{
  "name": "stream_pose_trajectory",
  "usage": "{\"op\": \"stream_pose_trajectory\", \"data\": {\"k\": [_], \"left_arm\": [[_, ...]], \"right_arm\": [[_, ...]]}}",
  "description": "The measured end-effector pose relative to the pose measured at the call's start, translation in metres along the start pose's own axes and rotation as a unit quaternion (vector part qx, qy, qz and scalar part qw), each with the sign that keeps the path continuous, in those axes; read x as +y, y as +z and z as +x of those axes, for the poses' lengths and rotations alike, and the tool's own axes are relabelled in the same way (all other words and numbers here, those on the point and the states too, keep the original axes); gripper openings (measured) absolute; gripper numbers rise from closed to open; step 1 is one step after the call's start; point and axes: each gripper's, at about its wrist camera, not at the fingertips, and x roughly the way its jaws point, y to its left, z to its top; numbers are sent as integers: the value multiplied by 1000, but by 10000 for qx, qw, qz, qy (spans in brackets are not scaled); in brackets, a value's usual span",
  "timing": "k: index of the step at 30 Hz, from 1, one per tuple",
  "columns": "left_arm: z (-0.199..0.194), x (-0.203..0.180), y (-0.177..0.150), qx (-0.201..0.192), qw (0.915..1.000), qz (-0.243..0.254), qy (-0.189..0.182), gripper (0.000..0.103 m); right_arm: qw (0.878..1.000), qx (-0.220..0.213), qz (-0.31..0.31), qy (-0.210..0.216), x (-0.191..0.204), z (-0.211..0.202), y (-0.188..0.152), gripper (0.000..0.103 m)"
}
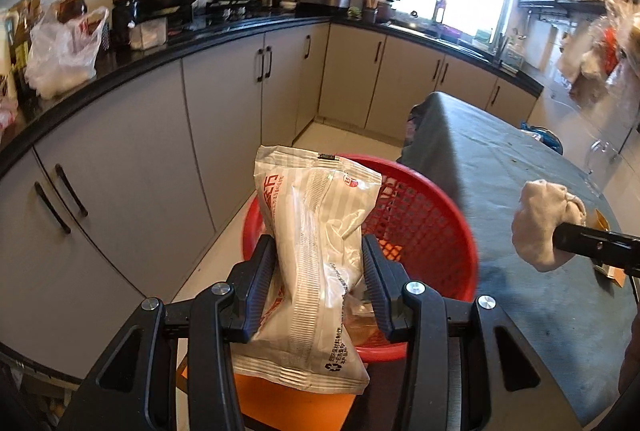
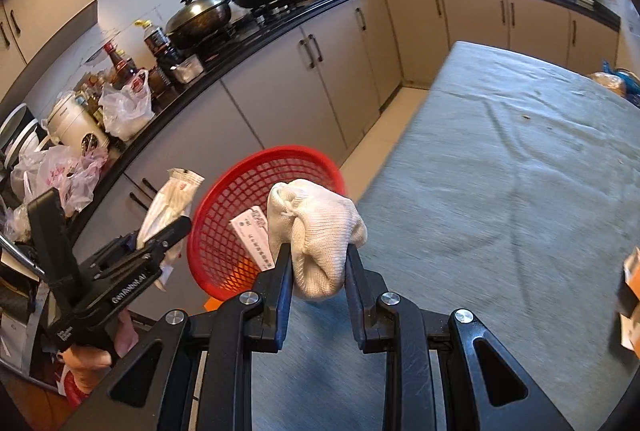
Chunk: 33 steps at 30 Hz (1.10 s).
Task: Collect trash
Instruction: 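Carry the paper bag in left tool and cloth ball in right tool over the red basket, then open left tool to drop the paper bag while right tool drops the cloth ball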
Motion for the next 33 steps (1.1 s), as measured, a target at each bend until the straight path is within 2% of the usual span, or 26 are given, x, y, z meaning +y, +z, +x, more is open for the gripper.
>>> {"op": "stream_pose_trajectory", "data": {"k": [4, 16, 26, 30, 33], "left_arm": [[14, 8, 2, 106, 9998, -102, -96, 43], [54, -7, 8, 337, 9992, 37, -213, 43], [63, -14, 5, 364, 9991, 146, -178, 44], [63, -16, 5, 389, 9990, 119, -182, 45], [62, -16, 5, 365, 9991, 98, -166, 49]], "right_arm": [[9999, 123, -64, 85, 11, 23, 11, 27], [9987, 505, 8, 54, 11, 80, 21, 27], [9982, 598, 88, 29, 11, 96, 23, 34], [9985, 529, 92, 35, 9, 90, 23, 34], [9990, 450, 62, 39, 11, 83, 24, 34]]}}
